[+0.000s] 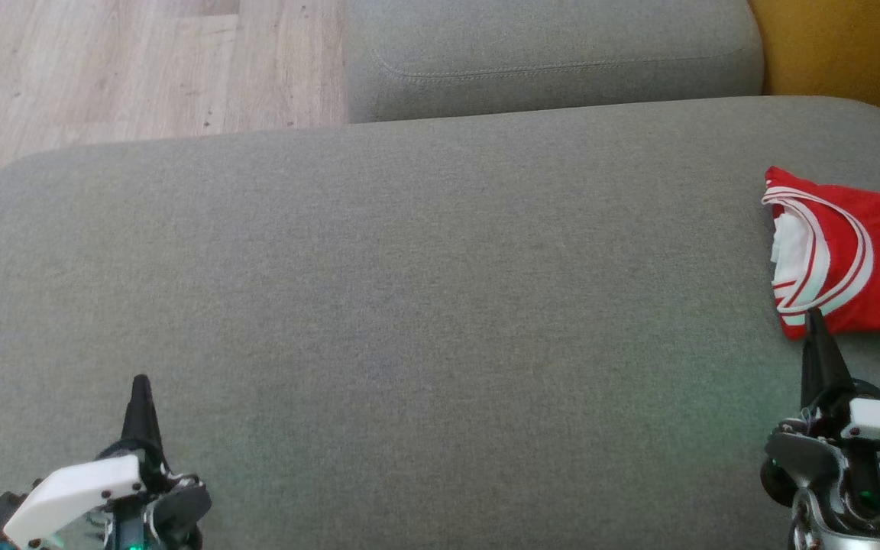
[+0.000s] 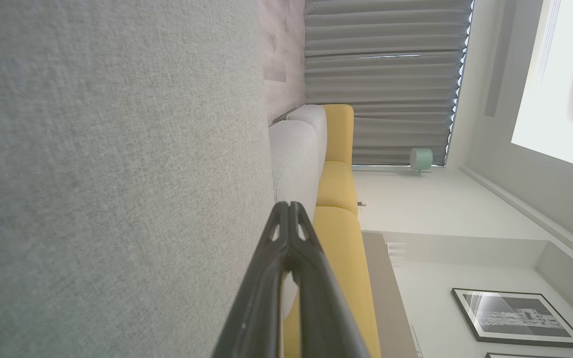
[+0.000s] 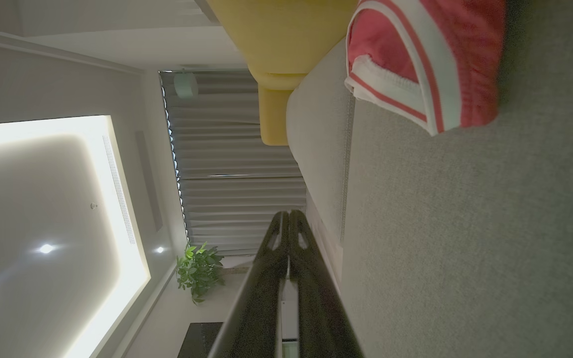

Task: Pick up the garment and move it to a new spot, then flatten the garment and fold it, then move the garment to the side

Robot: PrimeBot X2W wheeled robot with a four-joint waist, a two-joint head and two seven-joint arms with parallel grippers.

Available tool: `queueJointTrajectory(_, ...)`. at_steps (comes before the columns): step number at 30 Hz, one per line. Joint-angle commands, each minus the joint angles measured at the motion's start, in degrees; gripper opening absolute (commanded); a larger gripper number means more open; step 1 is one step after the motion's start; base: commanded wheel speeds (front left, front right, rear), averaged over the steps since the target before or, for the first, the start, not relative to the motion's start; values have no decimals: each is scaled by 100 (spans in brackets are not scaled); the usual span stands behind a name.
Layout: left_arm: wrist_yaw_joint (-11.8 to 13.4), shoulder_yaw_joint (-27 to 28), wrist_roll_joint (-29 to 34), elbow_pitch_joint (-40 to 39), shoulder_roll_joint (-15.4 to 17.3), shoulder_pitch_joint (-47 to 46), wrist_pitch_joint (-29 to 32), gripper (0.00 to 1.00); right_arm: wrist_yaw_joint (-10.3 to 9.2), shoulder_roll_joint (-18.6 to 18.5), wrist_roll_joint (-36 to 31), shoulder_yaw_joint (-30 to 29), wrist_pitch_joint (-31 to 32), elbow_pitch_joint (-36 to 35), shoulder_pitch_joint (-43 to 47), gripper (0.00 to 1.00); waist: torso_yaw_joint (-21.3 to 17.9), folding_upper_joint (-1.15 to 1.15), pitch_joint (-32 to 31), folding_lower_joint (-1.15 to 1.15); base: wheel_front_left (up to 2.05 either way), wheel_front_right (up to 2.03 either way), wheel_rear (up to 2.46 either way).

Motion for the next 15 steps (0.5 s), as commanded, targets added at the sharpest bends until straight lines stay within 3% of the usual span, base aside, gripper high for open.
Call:
queueJointTrajectory(1,-36,231,-32,-208,44,-271,41,0,40,-25,39,117,34,-233,-118,0,0,0,0,0,0,0,0)
queueJointTrajectory(15,-36,231,-32,-208,44,-271,40,0,40,-25,39,117,34,-233,-118,0,0,0,0,0,0,0,0)
